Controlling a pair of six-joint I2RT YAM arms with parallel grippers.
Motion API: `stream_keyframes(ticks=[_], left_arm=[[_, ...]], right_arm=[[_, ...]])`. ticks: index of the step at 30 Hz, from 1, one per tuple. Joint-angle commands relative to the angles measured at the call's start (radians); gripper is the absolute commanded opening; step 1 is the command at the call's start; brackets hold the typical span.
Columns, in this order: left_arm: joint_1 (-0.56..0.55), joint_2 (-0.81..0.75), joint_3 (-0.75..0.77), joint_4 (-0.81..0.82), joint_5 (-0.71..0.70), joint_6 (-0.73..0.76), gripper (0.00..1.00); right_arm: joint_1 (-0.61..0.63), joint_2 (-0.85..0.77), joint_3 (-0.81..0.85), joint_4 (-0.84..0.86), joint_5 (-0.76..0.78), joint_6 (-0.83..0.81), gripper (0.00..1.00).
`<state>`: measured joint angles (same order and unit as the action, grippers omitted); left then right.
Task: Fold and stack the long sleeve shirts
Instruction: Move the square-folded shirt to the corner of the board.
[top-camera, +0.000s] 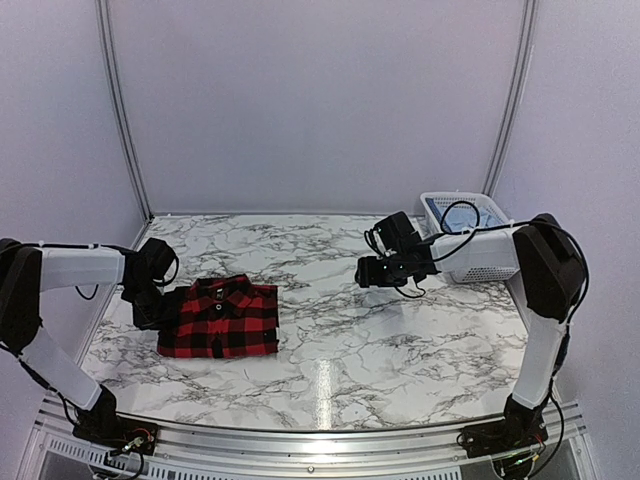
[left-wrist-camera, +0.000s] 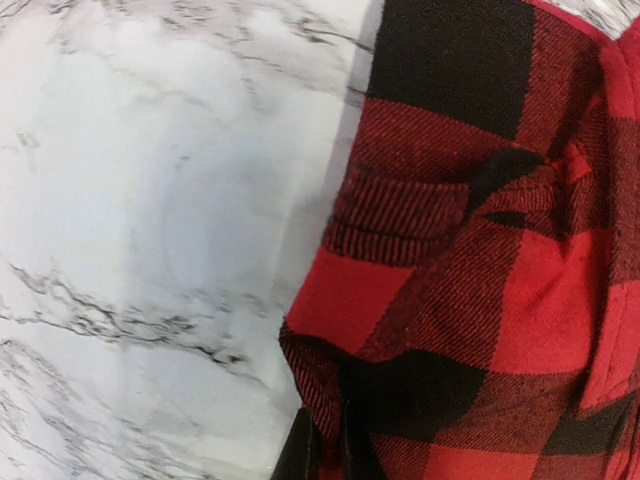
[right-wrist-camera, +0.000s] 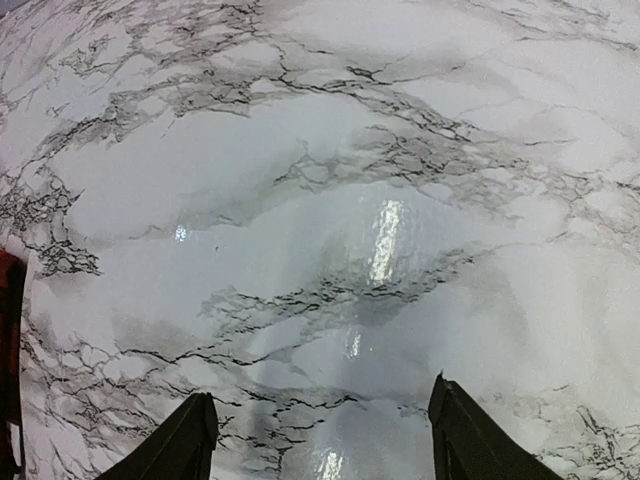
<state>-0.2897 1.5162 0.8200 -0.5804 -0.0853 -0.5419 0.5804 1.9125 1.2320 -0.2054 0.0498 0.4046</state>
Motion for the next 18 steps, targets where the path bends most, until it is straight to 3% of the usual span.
stream_keyframes(ticks=[1,6,8,10,12,15,18], left_arm=[[0.080,0.055,0.007,-0.136,-0.137,-0.027,0.00],[0.126,0.090,0.026,-0.137,-0.241,-0.047,0.00],[0.135,0.079,0.044,-0.136,-0.278,-0.056,0.06],[0.138,0.062,0.073,-0.138,-0.282,-0.054,0.24],[0.132,0.031,0.098,-0.135,-0.251,-0.045,0.34],[0.087,-0.036,0.134,-0.137,-0.281,-0.041,0.57],[0.017,-0.084,0.168,-0.139,-0.282,-0.056,0.69]], right_arm=[[0.016,-0.009,0.008,0.034,-0.025,-0.014,0.69],[0.024,-0.025,-0.012,0.040,-0.028,-0.019,0.69],[0.026,-0.032,-0.019,0.040,-0.028,-0.021,0.69],[0.028,-0.038,-0.023,0.039,-0.030,-0.024,0.70],[0.031,-0.043,-0.022,0.035,-0.028,-0.028,0.70],[0.033,-0.055,-0.022,0.030,-0.024,-0.031,0.71],[0.035,-0.064,-0.016,0.026,-0.022,-0.033,0.71]])
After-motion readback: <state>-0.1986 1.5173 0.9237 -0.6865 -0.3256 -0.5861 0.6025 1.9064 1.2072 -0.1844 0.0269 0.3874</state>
